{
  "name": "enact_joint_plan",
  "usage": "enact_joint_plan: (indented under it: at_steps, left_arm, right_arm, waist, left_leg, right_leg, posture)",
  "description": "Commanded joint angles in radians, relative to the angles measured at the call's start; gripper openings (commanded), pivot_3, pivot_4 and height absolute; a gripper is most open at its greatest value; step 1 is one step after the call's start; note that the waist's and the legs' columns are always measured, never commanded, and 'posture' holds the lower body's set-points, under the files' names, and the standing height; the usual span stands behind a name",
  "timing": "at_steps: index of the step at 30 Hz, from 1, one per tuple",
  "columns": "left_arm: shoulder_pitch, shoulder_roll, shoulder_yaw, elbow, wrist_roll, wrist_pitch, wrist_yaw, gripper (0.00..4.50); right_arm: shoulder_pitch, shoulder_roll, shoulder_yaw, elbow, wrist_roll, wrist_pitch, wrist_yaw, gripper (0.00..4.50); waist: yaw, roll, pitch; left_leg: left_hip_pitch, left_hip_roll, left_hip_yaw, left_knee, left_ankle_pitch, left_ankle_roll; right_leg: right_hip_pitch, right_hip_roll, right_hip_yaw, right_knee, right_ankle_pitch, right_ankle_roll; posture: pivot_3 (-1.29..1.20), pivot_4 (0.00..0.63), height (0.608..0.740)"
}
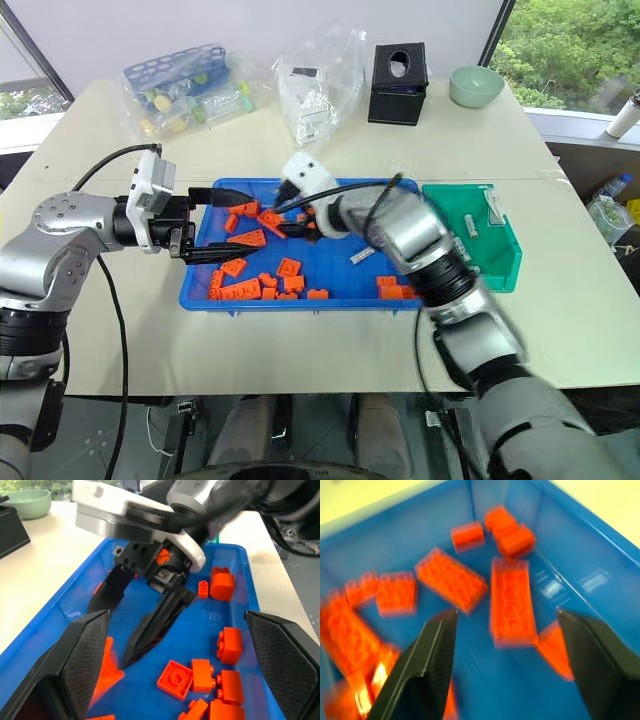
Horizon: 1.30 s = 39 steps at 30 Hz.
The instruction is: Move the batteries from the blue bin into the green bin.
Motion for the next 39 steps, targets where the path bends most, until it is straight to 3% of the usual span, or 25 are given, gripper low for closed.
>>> enact_joint_plan:
  at_steps: [1, 4, 7, 12, 22, 25, 29, 34, 36, 39]
  left_arm:
    - [-0.021, -0.001, 0.008, -0.011, 0.001, -0.012, 0.001, 4.5]
    - [-0.015, -0.003, 0.011, -0.021, -0.001, -0.008, 0.006, 4.5]
    - [-0.007, -0.001, 0.015, -0.03, -0.002, -0.009, 0.008, 4.5]
    - [-0.004, 0.003, 0.02, -0.043, -0.004, -0.003, 0.018, 4.5]
    - [-0.003, 0.018, 0.027, -0.055, -0.009, 0.003, 0.021, 4.5]
    - [-0.001, 0.017, 0.024, -0.058, -0.009, 0.003, 0.02, 4.5]
    - [-0.002, 0.018, 0.017, -0.06, -0.012, 0.005, 0.01, 4.5]
    - [-0.017, 0.014, 0.009, -0.048, -0.008, 0.004, 0.0, 4.5]
    - [-0.021, 0.014, 0.009, -0.042, -0.007, 0.003, -0.005, 4.5]
    - [-0.022, 0.011, 0.005, -0.029, -0.003, -0.004, -0.014, 4.5]
  right_arm:
    - [-0.054, -0.161, 0.051, 0.056, -0.065, -0.242, 0.303, 3.01]
    - [-0.046, -0.249, 0.088, 0.127, -0.112, -0.418, 0.497, 3.01]
    - [-0.017, -0.271, 0.117, 0.192, -0.176, -0.575, 0.595, 3.01]
    - [0.02, -0.232, 0.144, 0.326, -0.305, -0.754, 0.598, 3.01]
    - [0.044, -0.171, 0.117, 0.449, -0.386, -0.868, 0.613, 3.01]
    - [0.064, -0.178, 0.104, 0.436, -0.385, -0.868, 0.64, 2.21]
    - [0.103, -0.189, 0.06, 0.35, -0.356, -0.802, 0.664, 0.19]
    - [0.152, -0.176, -0.089, 0.132, -0.251, -0.562, 0.59, 0.06]
    - [0.157, -0.156, -0.18, 0.036, -0.212, -0.464, 0.499, 0.06]
    - [0.132, -0.11, -0.415, -0.096, -0.143, -0.19, 0.271, 0.06]
  waist:
    - [-0.004, 0.0, 0.0]
    - [-0.007, 0.0, 0.0]
    - [-0.016, 0.0, 0.0]
    - [-0.01, 0.0, 0.0]
    - [-0.006, 0.0, 0.0]
    - [-0.006, 0.0, 0.0]
    - [-0.006, 0.0, 0.0]
    - [-0.005, 0.0, 0.0]
    - [-0.005, 0.0, 0.0]
    - [-0.005, 0.0, 0.0]
  left_leg:
    - [0.001, 0.0, 0.0, 0.0, 0.0, 0.0]
    - [0.002, 0.001, 0.0, -0.002, 0.0, 0.0]
    - [0.003, 0.002, 0.001, -0.003, 0.0, 0.0]
    - [0.003, 0.004, 0.001, -0.002, 0.0, 0.0]
    - [0.003, 0.004, 0.001, -0.001, 0.0, -0.001]
    - [0.003, 0.004, 0.001, -0.001, 0.0, -0.001]
    - [0.003, 0.004, 0.001, -0.001, 0.0, -0.001]
    - [0.003, 0.004, 0.001, -0.001, 0.0, -0.001]
    - [0.003, 0.004, 0.001, -0.001, 0.0, -0.001]
    - [0.003, 0.004, 0.001, -0.001, 0.001, -0.001]
  right_leg:
    - [0.0, 0.0, 0.0, 0.0, 0.0, 0.0]
    - [0.0, 0.001, 0.0, 0.0, 0.0, 0.001]
    - [-0.001, 0.003, 0.0, 0.001, 0.0, 0.001]
    - [-0.001, 0.005, 0.0, 0.002, 0.0, 0.0]
    - [0.0, 0.005, 0.0, 0.002, 0.0, 0.0]
    - [0.0, 0.005, 0.001, 0.002, 0.0, 0.0]
    - [0.0, 0.005, 0.0, 0.002, 0.0, 0.0]
    - [0.0, 0.005, 0.0, 0.003, 0.0, 0.0]
    - [0.0, 0.005, 0.0, 0.003, 0.0, 0.0]
    - [0.0, 0.005, 0.0, 0.004, 0.0, 0.0]
  posture:
    - [0.0, 0.15, 0.736]
    - [0.0, 0.15, 0.736]
    - [0.0, 0.15, 0.736]
    - [0.0, 0.15, 0.736]
    - [0.0, 0.15, 0.736]
    - [0.0, 0.15, 0.736]
    - [0.0, 0.15, 0.736]
    - [0.0, 0.15, 0.736]
    - [0.0, 0.15, 0.736]
    - [0.0, 0.15, 0.736]
